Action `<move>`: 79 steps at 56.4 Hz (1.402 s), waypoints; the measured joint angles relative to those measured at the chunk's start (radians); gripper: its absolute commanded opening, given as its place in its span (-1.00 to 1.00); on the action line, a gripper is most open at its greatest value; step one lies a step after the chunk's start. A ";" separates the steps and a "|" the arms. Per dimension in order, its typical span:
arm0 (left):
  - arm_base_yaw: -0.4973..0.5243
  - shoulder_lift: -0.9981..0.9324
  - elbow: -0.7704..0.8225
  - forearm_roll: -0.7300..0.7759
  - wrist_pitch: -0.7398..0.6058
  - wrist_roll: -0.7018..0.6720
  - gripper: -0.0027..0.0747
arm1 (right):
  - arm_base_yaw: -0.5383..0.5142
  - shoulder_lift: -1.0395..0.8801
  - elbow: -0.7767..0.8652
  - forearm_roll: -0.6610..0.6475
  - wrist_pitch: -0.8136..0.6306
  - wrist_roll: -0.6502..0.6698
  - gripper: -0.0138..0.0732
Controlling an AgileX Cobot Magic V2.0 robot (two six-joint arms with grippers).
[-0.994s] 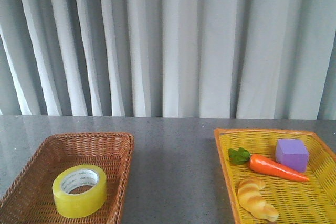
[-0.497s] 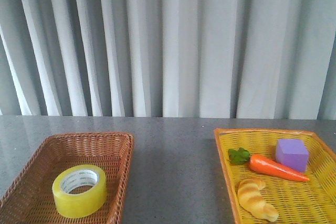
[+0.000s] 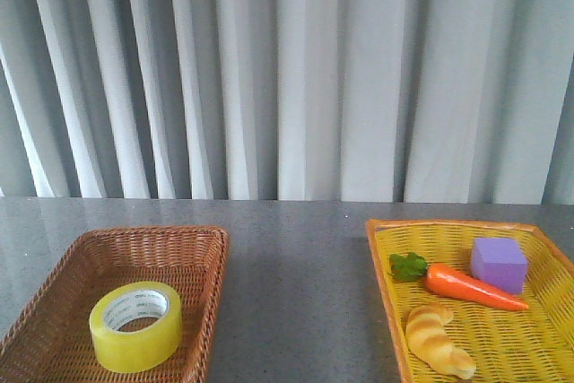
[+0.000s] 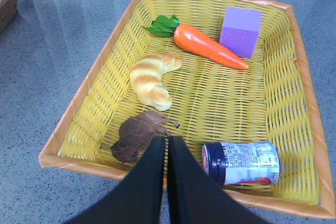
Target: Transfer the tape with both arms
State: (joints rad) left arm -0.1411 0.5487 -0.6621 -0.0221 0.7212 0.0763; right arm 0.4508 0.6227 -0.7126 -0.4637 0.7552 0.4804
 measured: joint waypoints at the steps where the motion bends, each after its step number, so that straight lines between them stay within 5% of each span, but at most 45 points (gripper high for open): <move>1: 0.000 0.000 0.000 0.000 -0.002 -0.001 -0.89 | 0.000 0.000 0.000 0.000 0.000 0.000 -0.70; 49: 0.000 -0.002 0.014 0.000 -0.041 -0.006 -0.95 | 0.000 0.000 0.000 0.000 0.000 0.000 -0.70; 79: 0.000 -0.434 0.666 0.001 -0.685 -0.038 -0.95 | 0.000 0.000 0.000 0.000 0.000 0.000 -0.70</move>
State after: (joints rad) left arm -0.1411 0.1152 0.0042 -0.0210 0.0364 0.0384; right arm 0.4508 0.6227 -0.7126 -0.4637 0.7552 0.4804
